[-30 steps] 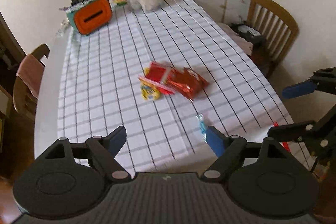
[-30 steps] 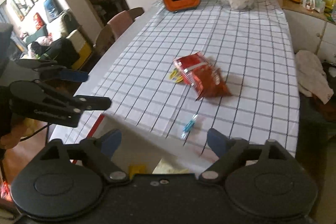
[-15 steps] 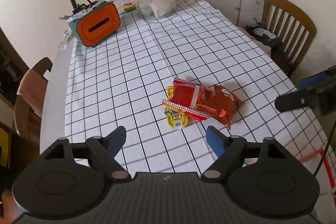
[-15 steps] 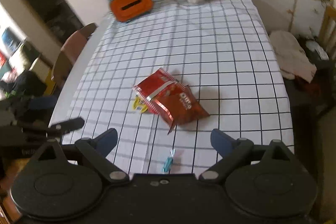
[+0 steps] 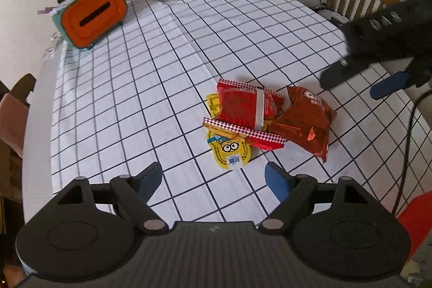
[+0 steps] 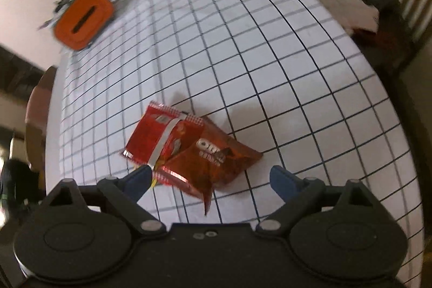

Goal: Organize snacks
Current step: 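Grasp the Oreo packet with the right tool while the left tool grasps the yellow Minion candy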

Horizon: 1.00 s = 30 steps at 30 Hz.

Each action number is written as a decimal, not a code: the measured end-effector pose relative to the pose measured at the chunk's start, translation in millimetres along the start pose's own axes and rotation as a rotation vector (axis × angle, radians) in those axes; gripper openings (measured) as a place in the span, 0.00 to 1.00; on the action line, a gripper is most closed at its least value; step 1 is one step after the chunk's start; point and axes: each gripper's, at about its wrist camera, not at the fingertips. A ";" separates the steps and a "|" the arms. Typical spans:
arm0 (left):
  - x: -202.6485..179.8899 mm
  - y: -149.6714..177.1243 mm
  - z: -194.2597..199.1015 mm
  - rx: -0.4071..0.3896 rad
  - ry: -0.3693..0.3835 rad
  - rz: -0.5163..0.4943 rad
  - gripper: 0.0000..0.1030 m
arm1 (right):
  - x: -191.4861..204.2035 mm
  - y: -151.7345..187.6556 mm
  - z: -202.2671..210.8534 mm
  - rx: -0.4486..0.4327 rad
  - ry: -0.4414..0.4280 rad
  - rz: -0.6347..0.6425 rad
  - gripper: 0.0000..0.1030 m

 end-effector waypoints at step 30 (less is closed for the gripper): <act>-0.2 4.1 -55.5 0.044 0.066 0.001 0.81 | 1.5 -11.7 -74.4 0.077 0.122 -0.167 0.58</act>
Point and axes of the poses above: each gripper's, at about its wrist camera, not at the fingertips, and z roughly against the way its jaws point, x to its left, y to its underside, and after that the axes turned 4 degrees about x, right-handed
